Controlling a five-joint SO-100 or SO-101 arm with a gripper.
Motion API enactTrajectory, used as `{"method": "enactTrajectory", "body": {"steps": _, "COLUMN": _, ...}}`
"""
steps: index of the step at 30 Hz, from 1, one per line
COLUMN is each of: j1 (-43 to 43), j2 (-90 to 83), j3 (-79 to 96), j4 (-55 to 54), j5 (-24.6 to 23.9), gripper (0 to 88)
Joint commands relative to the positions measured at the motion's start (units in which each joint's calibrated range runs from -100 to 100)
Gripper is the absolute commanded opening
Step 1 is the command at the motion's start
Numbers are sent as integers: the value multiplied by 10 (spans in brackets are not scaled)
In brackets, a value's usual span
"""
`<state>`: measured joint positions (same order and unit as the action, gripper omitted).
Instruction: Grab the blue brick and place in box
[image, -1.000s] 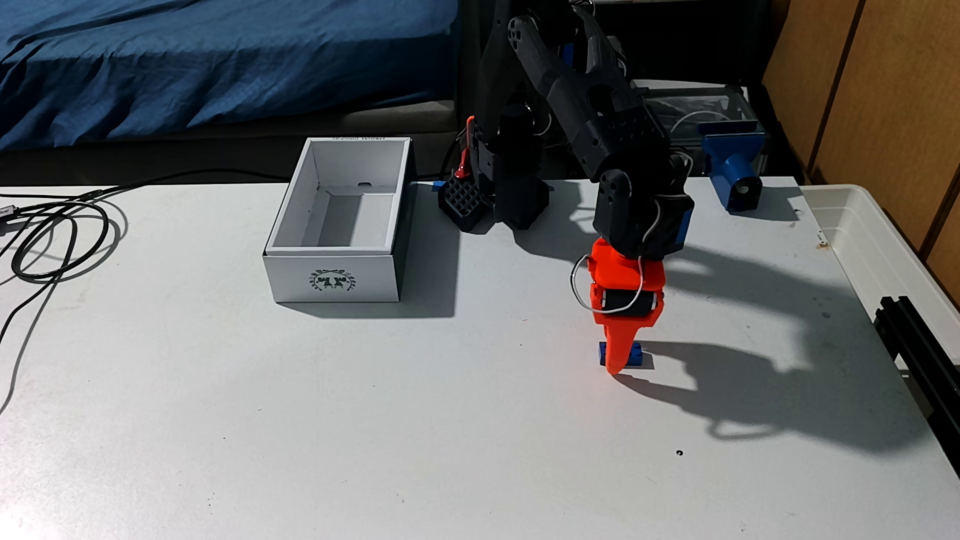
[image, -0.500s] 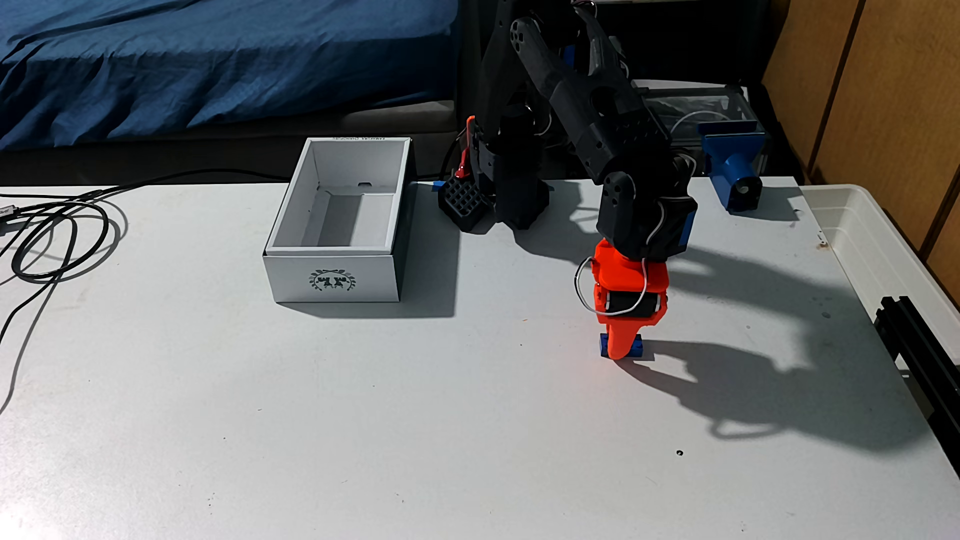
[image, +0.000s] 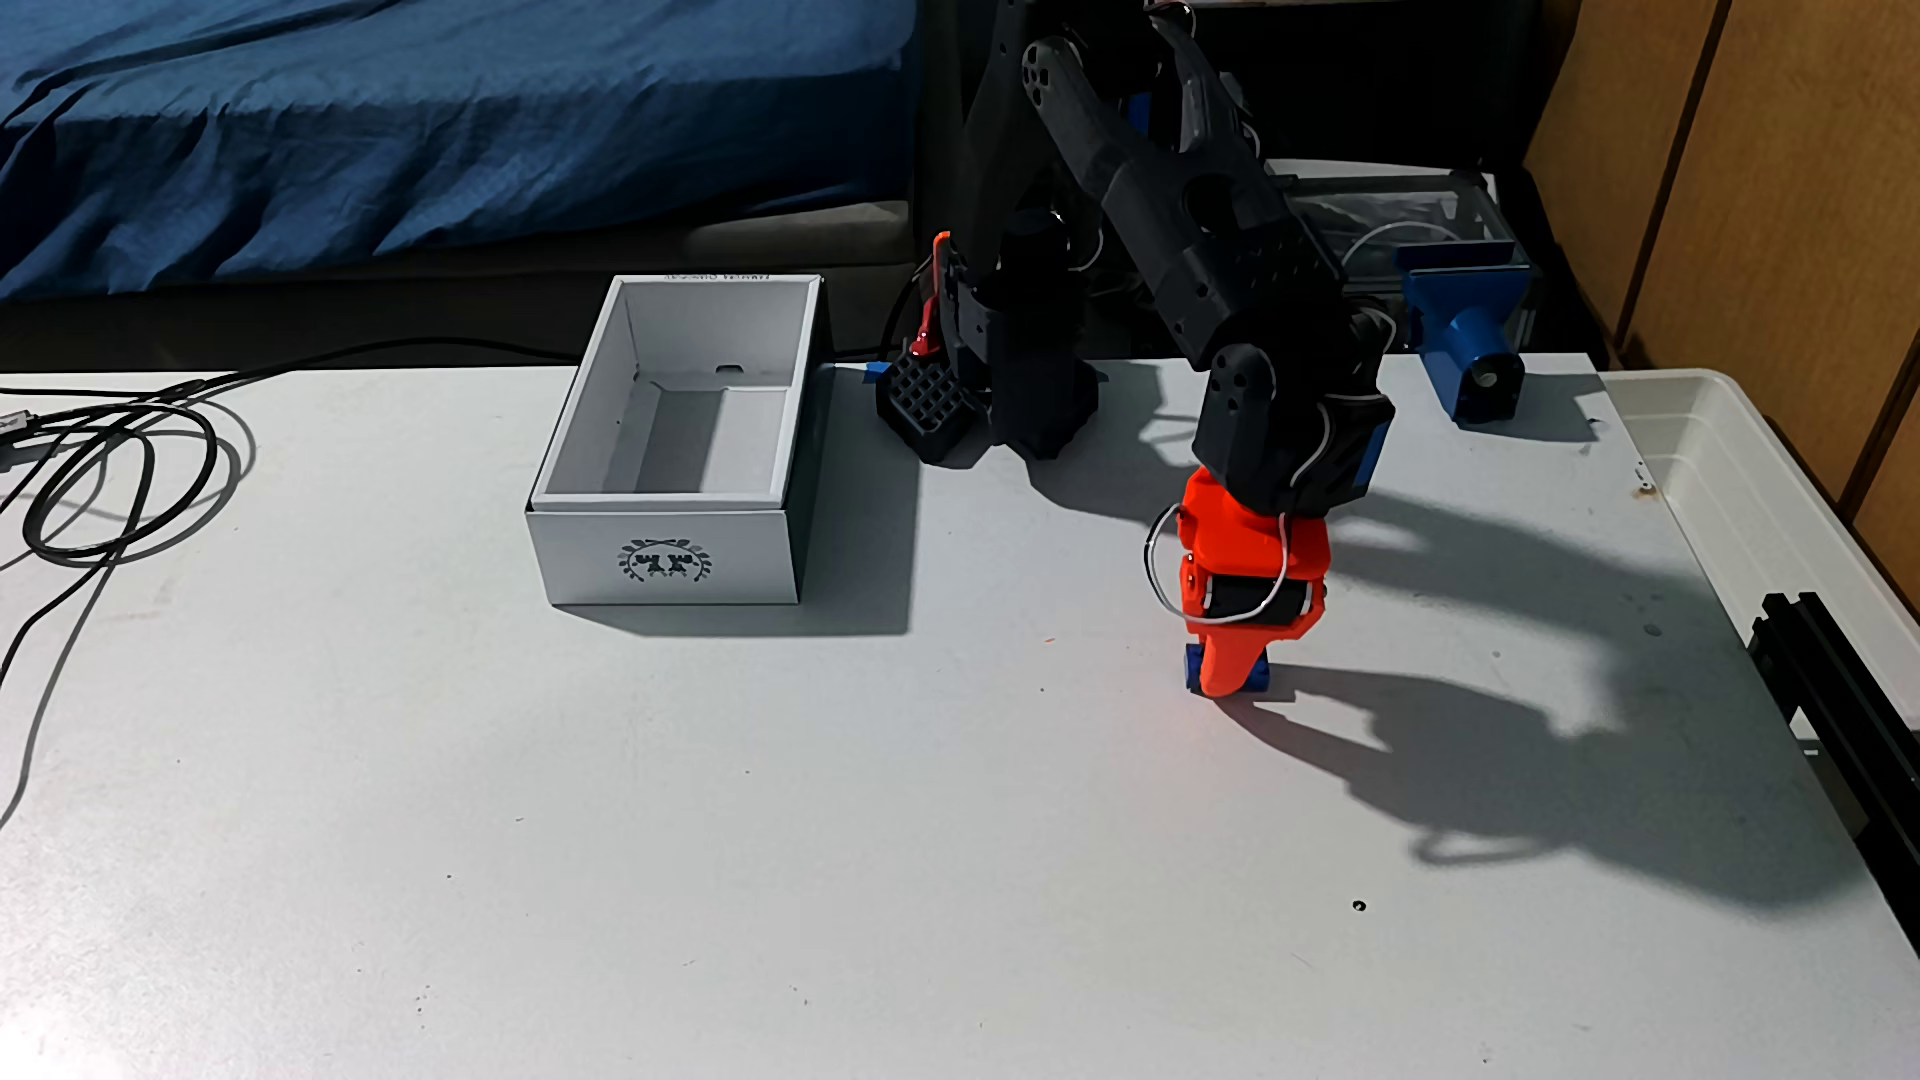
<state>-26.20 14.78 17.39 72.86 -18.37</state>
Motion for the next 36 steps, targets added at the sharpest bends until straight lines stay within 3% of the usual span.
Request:
{"method": "enactTrajectory", "body": {"steps": 1, "j1": 31, "j2": -10, "j3": -73, "j4": 62, "j5": 3, "gripper": 7}}
{"method": "enactTrajectory", "body": {"steps": 10, "j1": 154, "j2": -72, "j3": -295, "j4": 256, "j5": 4, "gripper": 7}}
{"method": "enactTrajectory", "body": {"steps": 17, "j1": 308, "j2": -136, "j3": -306, "j4": 266, "j5": 7, "gripper": 7}}
{"method": "enactTrajectory", "body": {"steps": 27, "j1": 526, "j2": -150, "j3": -254, "j4": 266, "j5": 132, "gripper": 7}}
{"method": "enactTrajectory", "body": {"steps": 36, "j1": 654, "j2": -151, "j3": -215, "j4": 266, "j5": 288, "gripper": 7}}
